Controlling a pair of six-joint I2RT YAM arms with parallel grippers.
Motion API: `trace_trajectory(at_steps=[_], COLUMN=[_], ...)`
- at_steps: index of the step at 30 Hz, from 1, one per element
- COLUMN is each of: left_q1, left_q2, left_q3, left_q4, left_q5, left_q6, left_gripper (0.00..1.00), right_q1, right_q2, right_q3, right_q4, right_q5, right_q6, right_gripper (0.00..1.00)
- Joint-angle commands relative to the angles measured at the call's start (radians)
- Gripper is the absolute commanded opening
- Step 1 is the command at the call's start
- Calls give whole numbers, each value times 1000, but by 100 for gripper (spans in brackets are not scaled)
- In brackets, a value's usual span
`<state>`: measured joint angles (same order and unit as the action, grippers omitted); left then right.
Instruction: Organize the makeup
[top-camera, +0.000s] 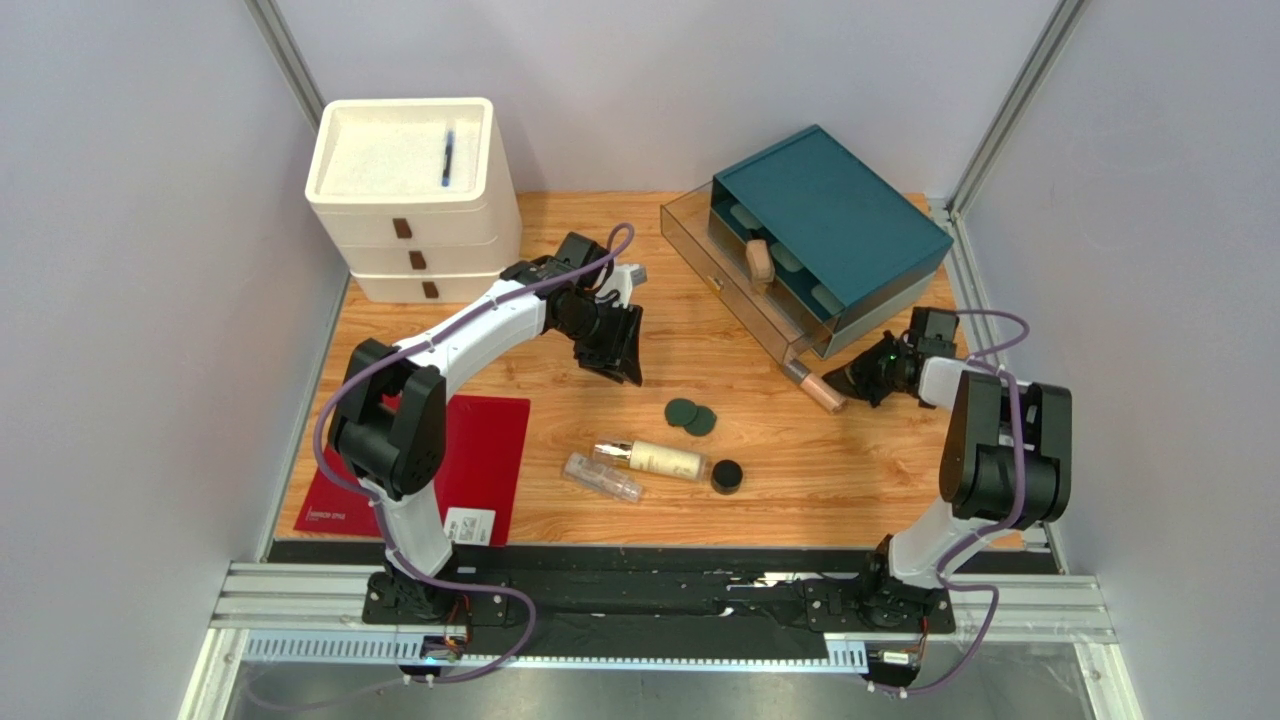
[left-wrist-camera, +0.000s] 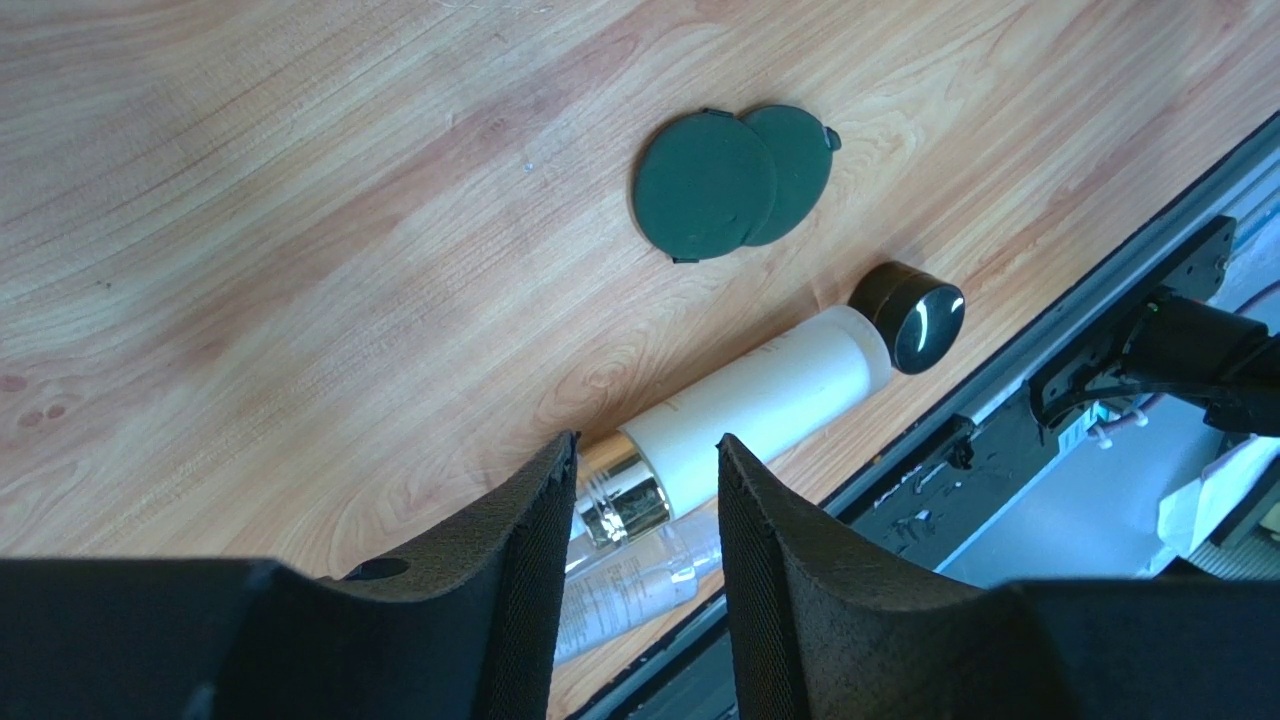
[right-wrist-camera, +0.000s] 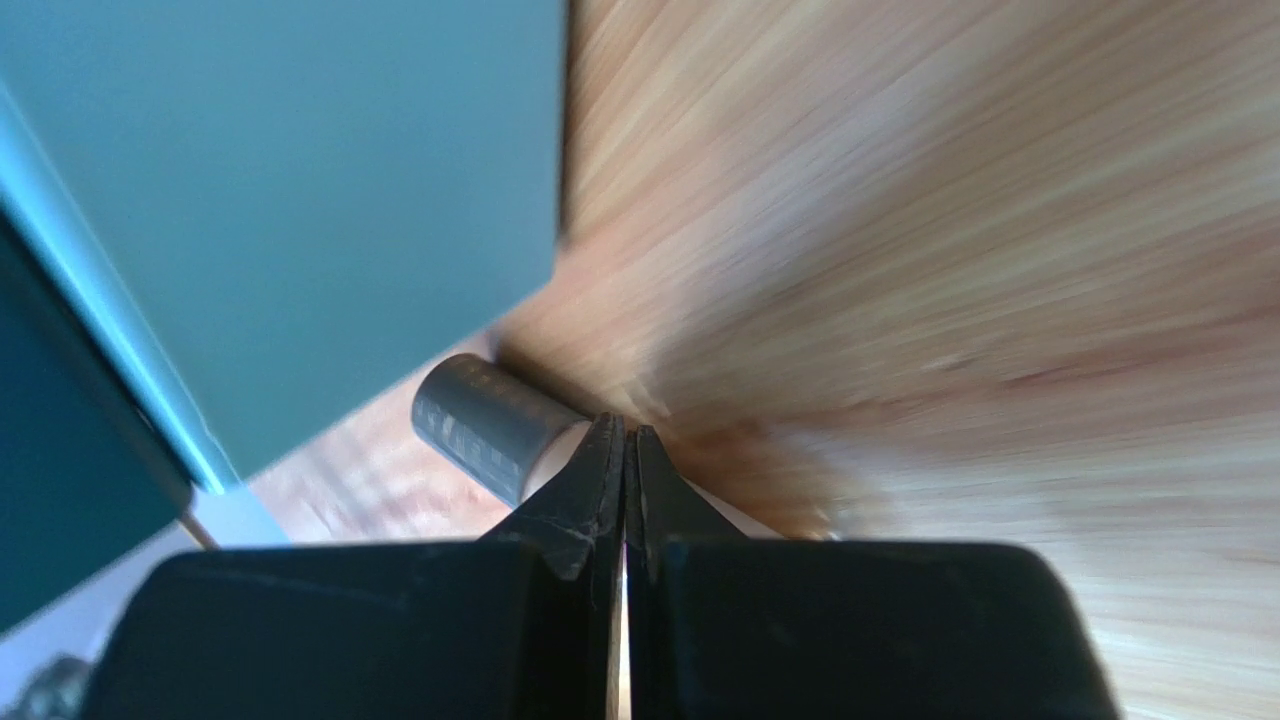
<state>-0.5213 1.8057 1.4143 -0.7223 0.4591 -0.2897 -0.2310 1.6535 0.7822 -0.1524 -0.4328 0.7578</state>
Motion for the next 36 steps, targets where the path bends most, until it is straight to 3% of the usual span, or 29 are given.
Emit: trace_trajectory(at_steps=[1, 13, 20, 23, 26, 29, 36], left_q1=[6, 6, 6, 6, 6, 6, 4], left_q2=[-17, -12, -16, -9, -8, -3, 1], left_q3=[35, 29, 18, 20, 23, 21, 8], left_q4=[-6, 4, 11, 12, 14, 15, 32], left_q5=[12, 29, 24, 24, 26, 30, 43], left_q6=[11, 3, 3, 0, 1, 0, -12], left_gripper=[46, 46, 46, 46, 46, 46, 46], right_q1=[68, 82, 84, 85, 104, 169, 464], right_q2=[-46, -237, -415, -469, -514, -560, -577], right_q3=[-38, -67, 8, 37, 29, 11, -6], right_q4=[-16, -124, -283, -369, -447, -483, -469], right_q5=[-49, 52, 120, 98, 59, 68, 147], right_q6=[14, 0, -141, -211, -288, -337, -376], right_gripper=[0, 0, 1, 8, 28, 38, 45])
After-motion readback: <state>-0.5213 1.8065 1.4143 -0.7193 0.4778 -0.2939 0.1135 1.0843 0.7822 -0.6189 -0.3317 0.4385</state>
